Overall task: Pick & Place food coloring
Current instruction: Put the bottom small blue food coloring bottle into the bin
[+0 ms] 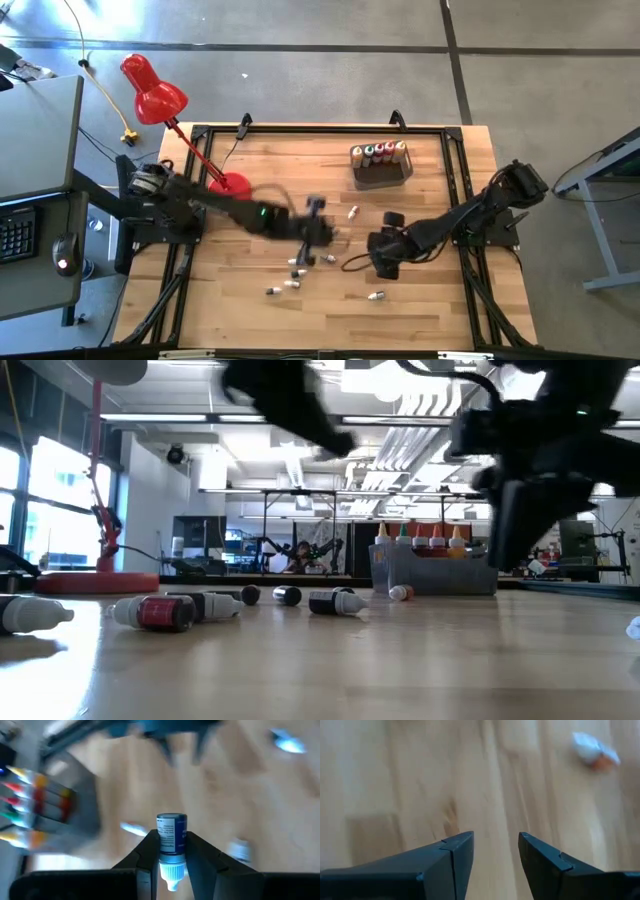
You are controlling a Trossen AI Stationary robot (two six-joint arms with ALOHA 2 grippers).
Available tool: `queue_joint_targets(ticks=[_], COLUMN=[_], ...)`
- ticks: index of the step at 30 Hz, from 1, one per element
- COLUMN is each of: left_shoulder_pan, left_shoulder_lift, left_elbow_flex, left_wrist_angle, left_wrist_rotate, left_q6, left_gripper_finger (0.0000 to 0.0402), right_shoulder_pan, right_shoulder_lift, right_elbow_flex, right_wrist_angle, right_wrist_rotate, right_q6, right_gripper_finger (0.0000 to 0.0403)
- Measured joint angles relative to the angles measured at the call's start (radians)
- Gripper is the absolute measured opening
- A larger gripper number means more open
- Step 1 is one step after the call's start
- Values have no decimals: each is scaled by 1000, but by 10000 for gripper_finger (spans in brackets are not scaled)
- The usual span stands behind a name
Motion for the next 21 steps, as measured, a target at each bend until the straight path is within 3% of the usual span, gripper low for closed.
queue_joint_targets(ticks=[3,7,9,14,21], left_shoulder_pan=[133,315,391,523,586], left_shoulder_lift=[15,76,124,274,462], left_elbow_flex=[27,53,74,184,350], left_wrist_angle=[126,312,387,472,423], left_wrist_rotate=[112,414,503,538,582], left_q6=[114,168,165,140,54], left_gripper_finger=[69,70,70,70,77], right_shoulder_pan=[50,112,138,192,244], right_shoulder_lift=[0,0,0,0,0], right_elbow_flex=[0,-6,-19,-73,-166], right_wrist_angle=[-117,-191,-191,-167,-15], right_wrist_rotate=[11,60,81,133,132], right_q6=[130,260,299,415,441], right_gripper_finger=[149,149,149,149,149])
